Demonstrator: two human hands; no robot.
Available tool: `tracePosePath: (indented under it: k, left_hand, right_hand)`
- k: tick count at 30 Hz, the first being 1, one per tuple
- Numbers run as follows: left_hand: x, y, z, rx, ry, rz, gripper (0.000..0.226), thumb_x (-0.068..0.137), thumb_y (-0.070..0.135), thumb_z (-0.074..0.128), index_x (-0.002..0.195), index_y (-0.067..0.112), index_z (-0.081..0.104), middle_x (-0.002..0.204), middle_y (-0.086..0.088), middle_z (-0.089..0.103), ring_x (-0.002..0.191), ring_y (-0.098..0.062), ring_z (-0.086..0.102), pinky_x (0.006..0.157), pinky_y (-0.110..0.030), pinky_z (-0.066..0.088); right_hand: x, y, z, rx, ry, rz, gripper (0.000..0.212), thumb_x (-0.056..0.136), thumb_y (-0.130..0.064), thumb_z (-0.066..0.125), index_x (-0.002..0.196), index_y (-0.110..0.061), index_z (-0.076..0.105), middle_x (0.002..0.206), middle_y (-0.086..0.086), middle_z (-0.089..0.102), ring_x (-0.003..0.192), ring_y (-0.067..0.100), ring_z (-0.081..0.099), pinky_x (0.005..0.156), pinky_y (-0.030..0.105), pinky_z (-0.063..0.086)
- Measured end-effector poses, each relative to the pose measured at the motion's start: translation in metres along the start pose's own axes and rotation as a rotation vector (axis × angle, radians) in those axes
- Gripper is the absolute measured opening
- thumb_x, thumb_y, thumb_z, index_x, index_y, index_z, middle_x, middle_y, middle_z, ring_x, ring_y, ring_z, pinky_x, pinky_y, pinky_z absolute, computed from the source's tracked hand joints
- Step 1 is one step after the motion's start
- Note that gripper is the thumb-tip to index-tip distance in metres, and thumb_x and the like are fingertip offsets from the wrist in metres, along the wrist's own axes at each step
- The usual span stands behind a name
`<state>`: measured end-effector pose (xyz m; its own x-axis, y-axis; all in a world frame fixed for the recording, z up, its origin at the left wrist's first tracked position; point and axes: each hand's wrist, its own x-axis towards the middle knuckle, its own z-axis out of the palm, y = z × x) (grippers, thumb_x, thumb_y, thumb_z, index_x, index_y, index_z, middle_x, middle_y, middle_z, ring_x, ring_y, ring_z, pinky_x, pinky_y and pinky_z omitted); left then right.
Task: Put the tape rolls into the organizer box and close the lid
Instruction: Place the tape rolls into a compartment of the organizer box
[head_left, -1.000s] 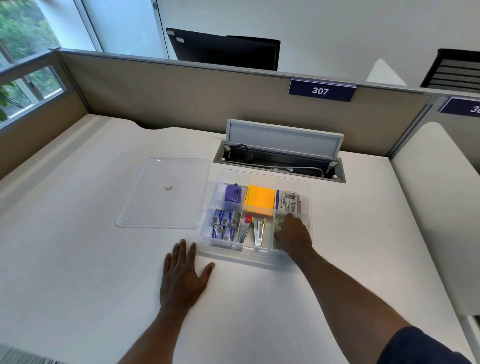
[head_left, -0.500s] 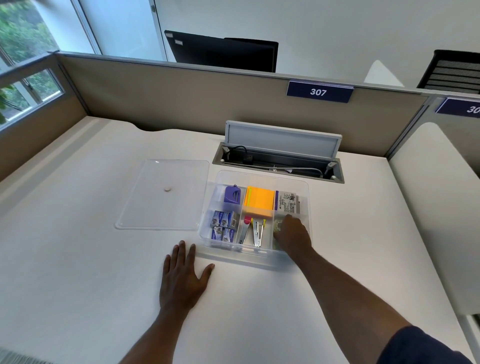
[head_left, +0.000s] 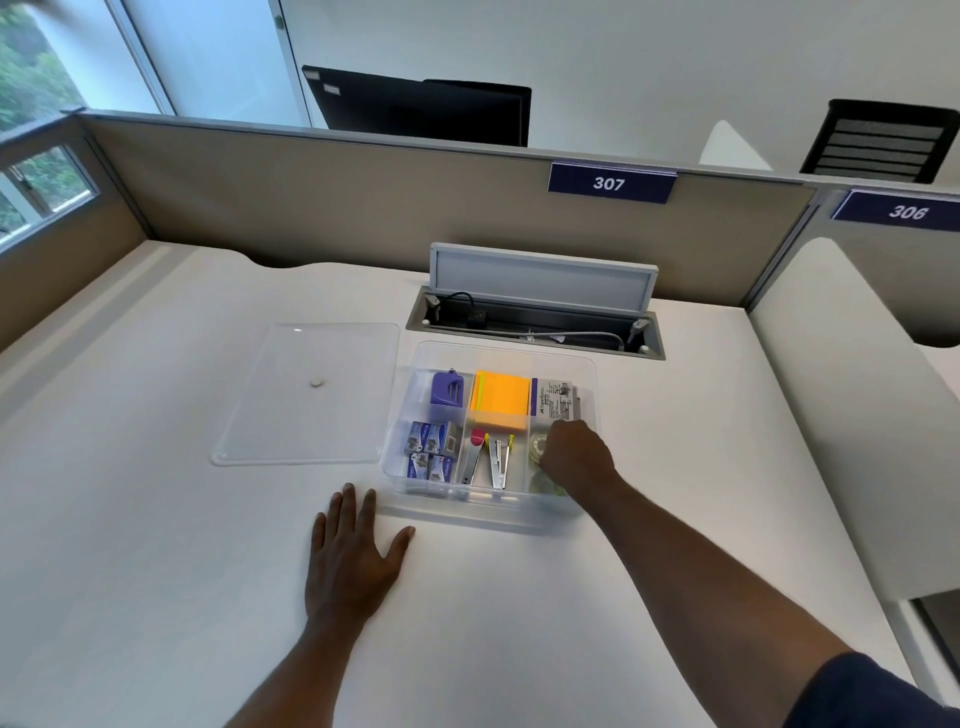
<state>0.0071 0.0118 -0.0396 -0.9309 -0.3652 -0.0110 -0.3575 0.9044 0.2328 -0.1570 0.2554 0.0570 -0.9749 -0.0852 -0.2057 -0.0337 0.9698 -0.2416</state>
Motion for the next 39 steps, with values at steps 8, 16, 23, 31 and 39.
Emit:
tracePosePath:
  k: [8,16,23,31,39]
  left_hand:
    - [-0.001,0.001,-0.002,-0.011,0.012,0.009,0.087,0.081,0.073,0.02,0.147,0.018,0.031,0.159,-0.011,0.025,0.148,-0.026,0.019,0.121,-0.043,0.016]
    - [0.0,-0.001,0.001,-0.005,0.007,0.005,0.085,0.083,0.073,0.021,0.148,0.019,0.03,0.159,-0.011,0.024,0.148,-0.025,0.018,0.121,-0.042,0.016]
    - [0.001,-0.001,0.002,0.006,0.01,0.003,0.084,0.083,0.073,0.023,0.147,0.019,0.031,0.158,-0.01,0.025,0.147,-0.025,0.019,0.121,-0.042,0.017]
    - [0.002,-0.002,0.004,0.009,0.013,0.004,0.084,0.083,0.072,0.023,0.147,0.018,0.031,0.158,-0.011,0.026,0.147,-0.026,0.02,0.12,-0.042,0.018]
    - [0.002,-0.003,0.005,0.02,0.024,0.008,0.083,0.084,0.072,0.024,0.146,0.018,0.033,0.156,-0.012,0.03,0.146,-0.027,0.024,0.119,-0.043,0.021]
  right_hand:
    - [-0.011,-0.002,0.003,-0.207,-0.143,-0.112,0.029,0.087,-0.012,0.055,0.115,-0.007,0.063,0.117,0.013,0.066,0.107,0.032,0.065,0.088,0.04,0.054]
    - [-0.016,0.002,0.006,-0.184,-0.132,-0.086,0.032,0.091,-0.016,0.055,0.121,-0.006,0.06,0.124,0.015,0.062,0.113,0.033,0.062,0.093,0.04,0.052]
    - [-0.015,0.0,0.007,-0.158,-0.093,-0.056,0.033,0.084,-0.019,0.063,0.114,-0.007,0.064,0.115,0.013,0.067,0.106,0.033,0.065,0.087,0.037,0.054]
    - [-0.013,-0.004,0.011,0.047,-0.088,0.017,0.041,0.074,-0.023,0.075,0.107,-0.001,0.064,0.108,0.016,0.069,0.102,0.031,0.065,0.083,0.03,0.053]
    - [-0.012,-0.006,0.006,0.16,-0.203,0.074,0.054,0.068,-0.025,0.082,0.11,0.003,0.062,0.113,0.017,0.068,0.105,0.03,0.064,0.086,0.03,0.053]
